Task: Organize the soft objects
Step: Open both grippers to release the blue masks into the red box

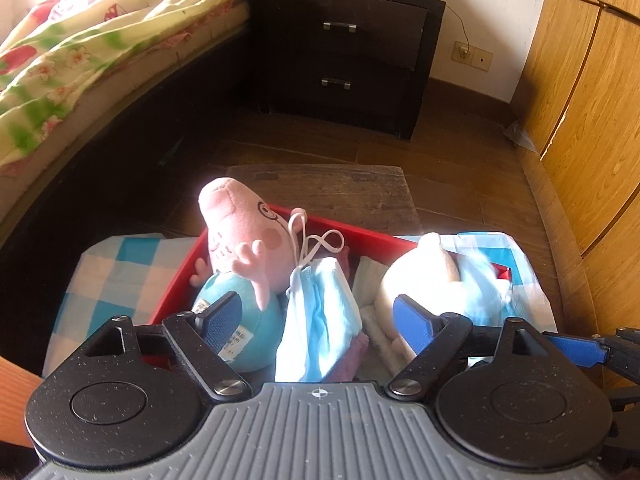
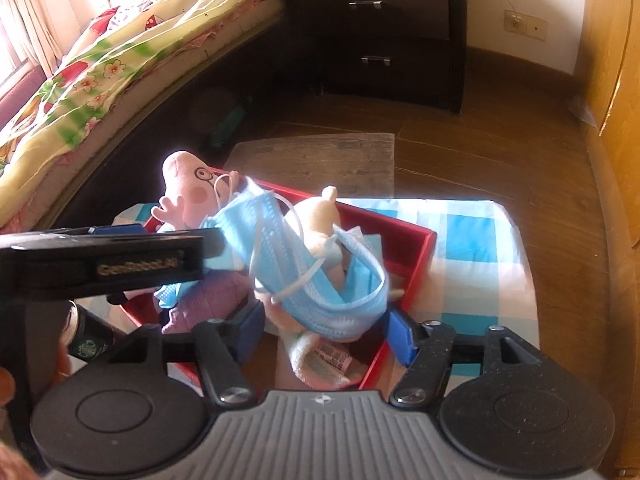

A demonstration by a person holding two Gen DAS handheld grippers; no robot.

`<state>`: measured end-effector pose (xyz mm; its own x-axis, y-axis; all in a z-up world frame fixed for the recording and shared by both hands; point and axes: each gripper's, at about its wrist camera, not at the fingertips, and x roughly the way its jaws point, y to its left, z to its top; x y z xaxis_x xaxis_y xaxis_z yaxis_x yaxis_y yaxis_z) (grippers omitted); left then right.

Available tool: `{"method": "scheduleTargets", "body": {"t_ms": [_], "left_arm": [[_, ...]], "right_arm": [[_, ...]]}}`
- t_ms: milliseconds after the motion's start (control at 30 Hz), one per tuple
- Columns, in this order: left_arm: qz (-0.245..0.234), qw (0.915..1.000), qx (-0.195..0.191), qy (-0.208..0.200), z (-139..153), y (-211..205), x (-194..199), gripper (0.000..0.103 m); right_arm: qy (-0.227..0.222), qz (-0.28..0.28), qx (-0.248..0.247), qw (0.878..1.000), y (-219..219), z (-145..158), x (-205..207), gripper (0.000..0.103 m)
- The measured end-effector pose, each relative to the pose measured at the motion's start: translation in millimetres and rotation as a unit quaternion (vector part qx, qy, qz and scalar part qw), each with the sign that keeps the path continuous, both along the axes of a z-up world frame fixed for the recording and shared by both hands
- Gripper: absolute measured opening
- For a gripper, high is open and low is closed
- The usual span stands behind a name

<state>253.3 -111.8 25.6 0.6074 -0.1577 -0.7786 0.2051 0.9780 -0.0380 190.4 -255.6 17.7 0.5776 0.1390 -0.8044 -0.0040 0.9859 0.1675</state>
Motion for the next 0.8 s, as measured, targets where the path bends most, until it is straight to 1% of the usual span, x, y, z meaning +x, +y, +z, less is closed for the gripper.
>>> {"method": "scheduleTargets", "body": {"t_ms": [167, 367, 467, 567, 700, 800], "left_arm": [[-0.003, 1.0, 0.004, 0.0, 8.6, 5.3, -14.5, 0.084], [-0.001, 1.0, 0.002, 0.008, 13.6, 17.5, -33.1, 0.084], [0.0, 0.9999, -0.007, 0.013, 15.0, 24.6, -42.2, 0.086], [0.002, 0.9997, -0.009, 0.025, 8.6, 29.7, -52.5, 0.088], [-0.008, 0.9989, -0.001, 0.047, -5.8, 30.9, -68.0, 0.088], [-0.011, 0.9979, 0.006, 0.063, -16.1, 31.3, -77.1, 0.088]], "right_arm": [[-0.006, 0.0, 0.001, 1.0, 1.3, 10.6, -13.3, 0.05], [-0.008, 0.001, 0.006, 1.0, 7.5, 16.6, -26.9, 0.051], [-0.008, 0.007, 0.006, 1.0, 11.0, 18.7, -34.9, 0.051], [-0.003, 0.007, 0.006, 1.0, 12.3, 17.3, -44.4, 0.051], [0.012, 0.007, 0.015, 1.0, 12.0, 8.9, -58.9, 0.051], [0.023, 0.01, 0.012, 1.0, 14.5, 1.4, -70.0, 0.051]]}}
